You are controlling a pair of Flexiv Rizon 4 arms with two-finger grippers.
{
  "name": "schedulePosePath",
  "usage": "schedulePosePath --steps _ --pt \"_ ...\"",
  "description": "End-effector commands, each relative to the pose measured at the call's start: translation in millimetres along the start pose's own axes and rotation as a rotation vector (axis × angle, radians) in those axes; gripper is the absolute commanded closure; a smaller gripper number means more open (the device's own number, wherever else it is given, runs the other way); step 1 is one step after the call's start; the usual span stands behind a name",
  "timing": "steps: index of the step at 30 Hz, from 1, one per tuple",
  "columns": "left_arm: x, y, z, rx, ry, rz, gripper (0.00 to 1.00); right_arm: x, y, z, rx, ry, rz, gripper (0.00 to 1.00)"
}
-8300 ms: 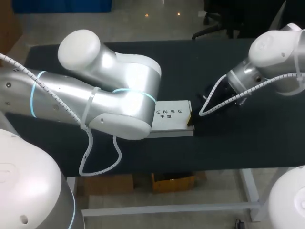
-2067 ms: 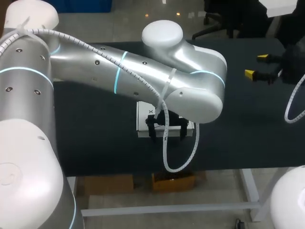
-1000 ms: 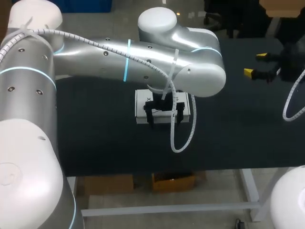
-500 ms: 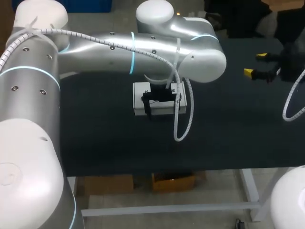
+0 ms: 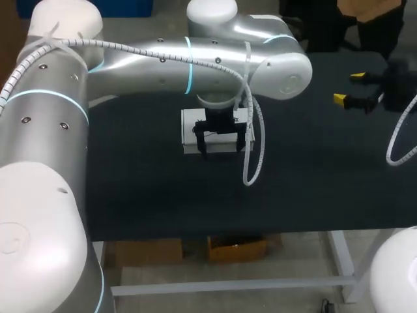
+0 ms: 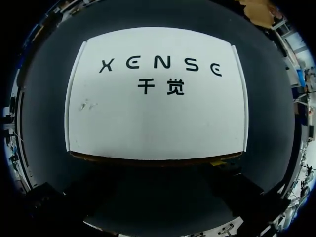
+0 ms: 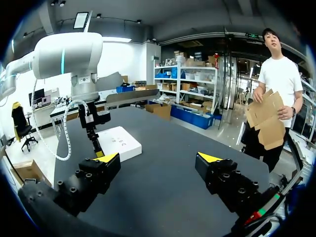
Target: Assemble the packaging by folding the flat box into shape, placing the metal phone stand inside, and closing the box properly
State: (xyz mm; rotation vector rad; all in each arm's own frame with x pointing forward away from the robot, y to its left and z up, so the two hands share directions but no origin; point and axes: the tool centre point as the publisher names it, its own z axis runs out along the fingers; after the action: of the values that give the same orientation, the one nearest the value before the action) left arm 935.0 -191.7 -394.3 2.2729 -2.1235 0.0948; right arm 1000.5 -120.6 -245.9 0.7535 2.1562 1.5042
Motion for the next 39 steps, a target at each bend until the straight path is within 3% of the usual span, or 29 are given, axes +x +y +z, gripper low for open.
schedulePosePath --steps 1,20,22,39 --pt "2.9 -3.5 0.8 -0.01 -0.006 0.0 0.0 0.9 0.6 -1.1 0.002 -0.001 0.0 0.0" --pt "2.9 -3.5 0.8 -0.01 -0.006 0.0 0.0 0.9 0.6 -1.1 0.002 -0.001 0.0 0.0" --pt "4.2 -5.1 0.3 0.025 -0.036 -0.001 0.0 0.9 0.6 -1.1 0.002 -0.001 0.0 0.0" --pt "11.4 -38.0 -1.5 0.055 -0.033 -0.004 0.0 0.9 0.6 -1.1 0.002 -0.001 0.0 0.0"
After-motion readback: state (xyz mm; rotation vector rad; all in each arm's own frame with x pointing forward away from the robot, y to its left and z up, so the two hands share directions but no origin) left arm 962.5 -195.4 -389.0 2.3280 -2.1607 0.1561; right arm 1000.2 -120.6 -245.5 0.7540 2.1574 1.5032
